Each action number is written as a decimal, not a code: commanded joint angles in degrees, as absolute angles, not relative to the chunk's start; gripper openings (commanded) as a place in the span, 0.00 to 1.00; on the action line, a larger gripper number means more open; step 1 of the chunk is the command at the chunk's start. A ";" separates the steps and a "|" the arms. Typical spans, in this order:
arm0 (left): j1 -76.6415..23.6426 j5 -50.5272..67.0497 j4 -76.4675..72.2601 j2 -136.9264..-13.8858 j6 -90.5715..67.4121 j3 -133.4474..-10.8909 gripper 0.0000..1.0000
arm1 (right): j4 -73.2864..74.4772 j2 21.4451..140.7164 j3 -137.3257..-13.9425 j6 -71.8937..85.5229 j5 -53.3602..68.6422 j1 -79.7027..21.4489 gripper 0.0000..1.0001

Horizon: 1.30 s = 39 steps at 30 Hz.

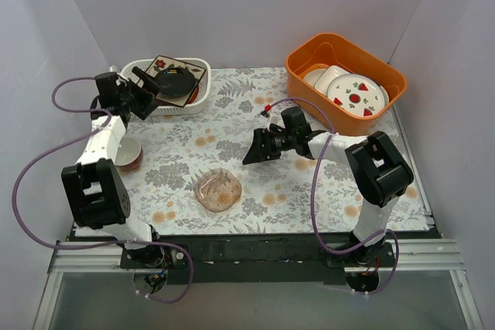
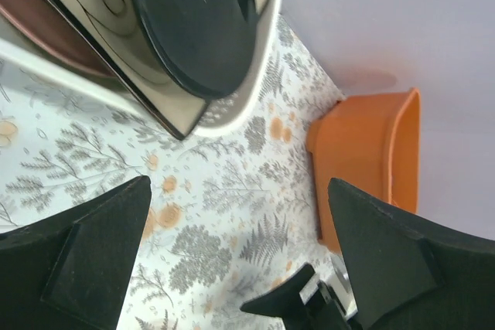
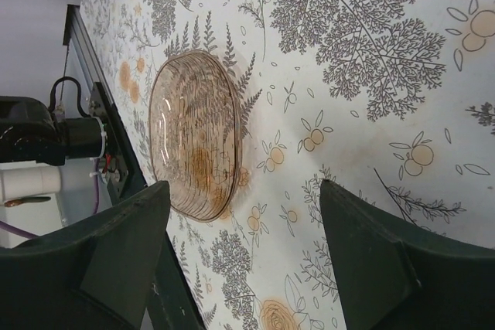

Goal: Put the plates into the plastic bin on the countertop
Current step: Pick up the plate at the center of the board.

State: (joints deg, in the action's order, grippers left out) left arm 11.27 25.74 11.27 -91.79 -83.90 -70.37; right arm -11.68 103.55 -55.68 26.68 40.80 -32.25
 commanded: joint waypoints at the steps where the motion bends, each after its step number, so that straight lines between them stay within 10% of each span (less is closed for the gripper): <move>1: 9.59 28.39 7.74 -84.38 -84.90 -63.31 0.98 | -9.94 104.59 -58.97 24.79 42.63 -33.22 0.84; 39: -2.99 17.49 7.91 -54.40 -85.87 -26.45 0.98 | 5.62 113.90 -71.27 17.67 39.73 -39.81 0.67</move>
